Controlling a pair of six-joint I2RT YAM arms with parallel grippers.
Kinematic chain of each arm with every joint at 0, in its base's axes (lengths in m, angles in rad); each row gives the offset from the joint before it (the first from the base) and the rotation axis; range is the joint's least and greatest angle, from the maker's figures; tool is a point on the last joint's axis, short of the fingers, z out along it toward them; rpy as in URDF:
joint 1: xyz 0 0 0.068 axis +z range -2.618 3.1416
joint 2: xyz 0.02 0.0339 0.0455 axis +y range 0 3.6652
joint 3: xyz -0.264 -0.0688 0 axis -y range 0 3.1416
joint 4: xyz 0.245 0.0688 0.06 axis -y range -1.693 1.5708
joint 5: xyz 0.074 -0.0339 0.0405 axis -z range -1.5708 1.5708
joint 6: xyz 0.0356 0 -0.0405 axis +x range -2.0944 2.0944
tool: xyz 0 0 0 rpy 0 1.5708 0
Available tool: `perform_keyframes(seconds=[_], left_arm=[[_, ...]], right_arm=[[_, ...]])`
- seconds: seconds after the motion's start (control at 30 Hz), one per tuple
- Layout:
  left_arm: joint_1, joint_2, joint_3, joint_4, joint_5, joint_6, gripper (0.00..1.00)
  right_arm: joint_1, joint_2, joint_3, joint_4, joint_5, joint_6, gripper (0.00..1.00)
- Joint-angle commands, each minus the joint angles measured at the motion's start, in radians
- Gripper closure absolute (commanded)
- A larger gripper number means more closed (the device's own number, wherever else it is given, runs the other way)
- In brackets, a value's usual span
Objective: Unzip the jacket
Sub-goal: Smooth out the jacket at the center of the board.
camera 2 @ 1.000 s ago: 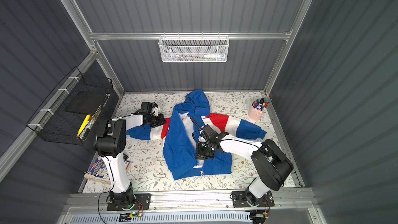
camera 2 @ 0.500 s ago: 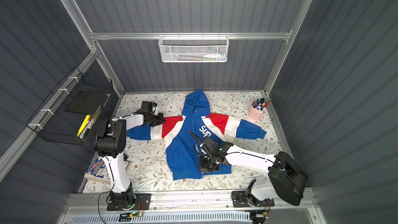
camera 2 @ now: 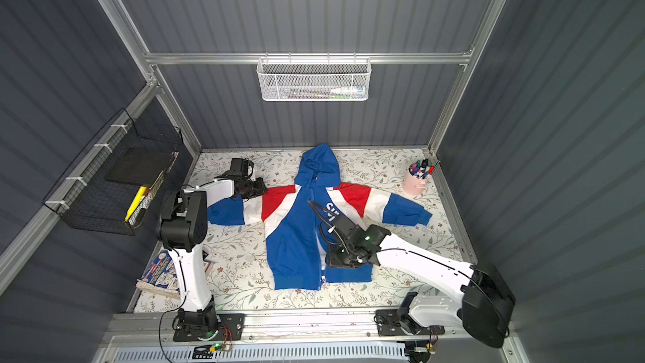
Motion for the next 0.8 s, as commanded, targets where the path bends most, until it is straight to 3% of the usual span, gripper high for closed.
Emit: perform_keyframes(seconds=[0.0,0.13,0.23,0.33,0.4,0.5,0.77], left_arm=[[0.003,-0.067,0.027,-0.002,0.068,0.050,0.52],[-0.011,-0.121,0.036,-0.055,0.006,0.057,0.46],[-0.010,-0.194,-0.046,-0.043,-0.052,0.017,0.48],[-0.010,-0.223,-0.161,0.010,-0.020,-0.012,0.52],[-0.010,-0.195,-0.176,0.011,-0.015,0.005,0.62],[-0.010,-0.153,-0.177,0.035,0.003,-0.011,0.68],[-0.009,-0.096,-0.185,-0.026,-0.045,-0.064,0.83]], right_arm=[[-0.183,-0.035,0.006,-0.083,0.115,-0.074,0.47],[-0.404,-0.025,0.012,-0.027,0.145,-0.141,0.46],[-0.519,0.055,0.067,-0.029,0.189,-0.198,0.48],[-0.609,0.160,0.115,0.012,0.158,-0.242,0.52],[-0.658,0.250,0.156,0.072,0.077,-0.260,0.58],[-0.696,0.389,0.253,0.102,-0.006,-0.287,0.69],[-0.746,0.686,0.471,0.105,-0.104,-0.318,0.99]])
